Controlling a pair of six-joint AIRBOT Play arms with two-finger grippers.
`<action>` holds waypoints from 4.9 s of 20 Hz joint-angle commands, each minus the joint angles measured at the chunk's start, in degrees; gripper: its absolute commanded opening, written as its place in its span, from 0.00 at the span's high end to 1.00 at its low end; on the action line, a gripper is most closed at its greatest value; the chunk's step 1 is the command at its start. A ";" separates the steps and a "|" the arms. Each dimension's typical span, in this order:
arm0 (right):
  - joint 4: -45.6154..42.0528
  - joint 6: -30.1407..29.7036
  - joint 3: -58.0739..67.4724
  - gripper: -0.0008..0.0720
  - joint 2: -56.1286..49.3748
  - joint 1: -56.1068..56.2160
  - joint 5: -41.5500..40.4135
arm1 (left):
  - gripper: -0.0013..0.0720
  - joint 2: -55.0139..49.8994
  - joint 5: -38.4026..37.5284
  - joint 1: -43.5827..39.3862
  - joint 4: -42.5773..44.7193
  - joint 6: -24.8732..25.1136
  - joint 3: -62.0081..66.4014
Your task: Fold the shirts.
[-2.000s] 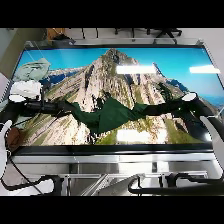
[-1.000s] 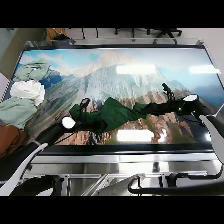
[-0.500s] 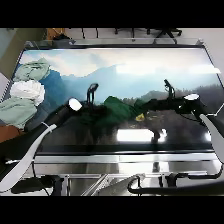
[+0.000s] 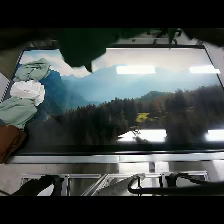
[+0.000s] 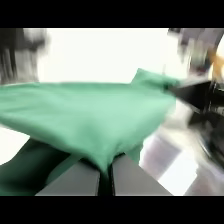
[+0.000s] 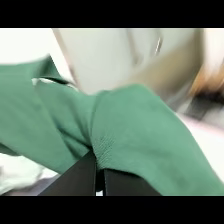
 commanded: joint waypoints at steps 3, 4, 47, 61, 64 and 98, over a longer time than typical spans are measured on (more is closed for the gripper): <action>-10.08 6.56 12.70 0.96 5.01 -0.42 -0.81 | 0.95 6.45 -5.42 2.80 0.28 1.55 5.16; -10.05 6.64 11.87 0.96 5.05 -0.42 -0.31 | 0.95 7.04 -6.19 2.80 0.31 1.53 2.47; -27.80 15.58 -77.11 0.46 4.44 -1.75 -1.53 | 0.05 -26.18 -8.17 13.84 -0.17 5.64 -52.11; -19.71 9.22 -66.82 0.96 4.20 13.99 -8.13 | 0.95 -20.70 -12.70 12.85 -0.33 5.62 -45.42; -19.93 8.76 -47.56 0.96 10.29 12.24 -8.15 | 0.95 -10.23 -16.79 13.31 -0.42 4.33 -37.57; -21.84 5.16 -10.19 0.72 -37.35 9.11 -9.01 | 0.78 -42.82 -10.71 14.99 3.13 1.95 -15.23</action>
